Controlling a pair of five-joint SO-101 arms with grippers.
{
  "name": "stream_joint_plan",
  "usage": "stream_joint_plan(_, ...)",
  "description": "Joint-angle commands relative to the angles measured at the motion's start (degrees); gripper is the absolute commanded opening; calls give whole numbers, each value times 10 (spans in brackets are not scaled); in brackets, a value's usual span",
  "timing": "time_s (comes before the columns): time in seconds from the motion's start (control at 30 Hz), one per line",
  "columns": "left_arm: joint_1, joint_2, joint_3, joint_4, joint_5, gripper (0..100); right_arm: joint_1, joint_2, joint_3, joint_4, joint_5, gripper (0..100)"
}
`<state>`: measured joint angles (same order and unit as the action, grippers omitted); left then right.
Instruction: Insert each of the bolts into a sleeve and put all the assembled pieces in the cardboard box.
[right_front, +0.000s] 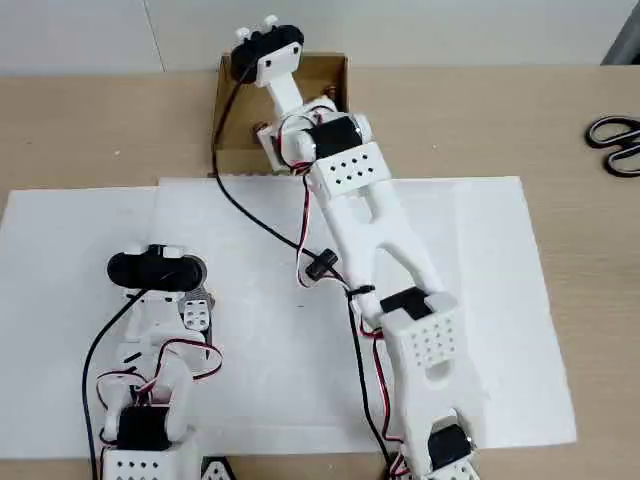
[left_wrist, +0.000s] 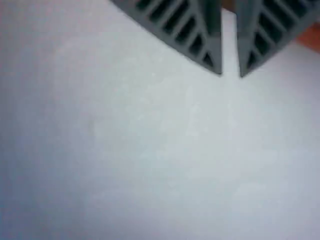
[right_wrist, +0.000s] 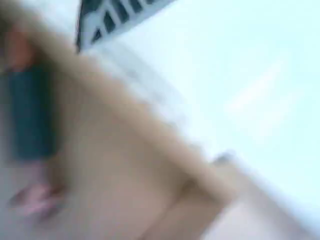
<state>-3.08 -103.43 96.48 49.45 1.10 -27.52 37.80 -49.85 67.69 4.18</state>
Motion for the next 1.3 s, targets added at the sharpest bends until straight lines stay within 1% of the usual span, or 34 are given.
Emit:
stream_joint_plan(0.0, 1, -4, -1, 3, 4, 6, -14, -72, -28, 65, -46, 209)
stream_joint_plan(0.13, 1, -4, -1, 3, 4, 6, -24, -108, -28, 145, -109, 209)
stream_joint_plan(0.37, 1, -4, -1, 3, 4, 6, -23, -152, -28, 255, -255, 209)
stream_joint_plan(0.5, 1, -4, -1, 3, 4, 6, -22, -154, -25, 283, -337, 209)
stream_joint_plan(0.6, 1, -4, -1, 3, 4, 6, -22, -152, -24, 283, -365, 209)
stream_joint_plan(0.73, 0, -4, -1, 3, 4, 6, -12, -142, 19, 284, -396, 209)
stream_joint_plan(0.9, 0, -4, -1, 3, 4, 6, 2, -128, 69, 286, -474, 209)
stream_joint_plan(0.97, 0, -4, -1, 3, 4, 6, 3, -128, 92, 287, -493, 209)
stream_joint_plan(1.27, 0, -4, -1, 3, 4, 6, 2, -96, 120, 286, -511, 209)
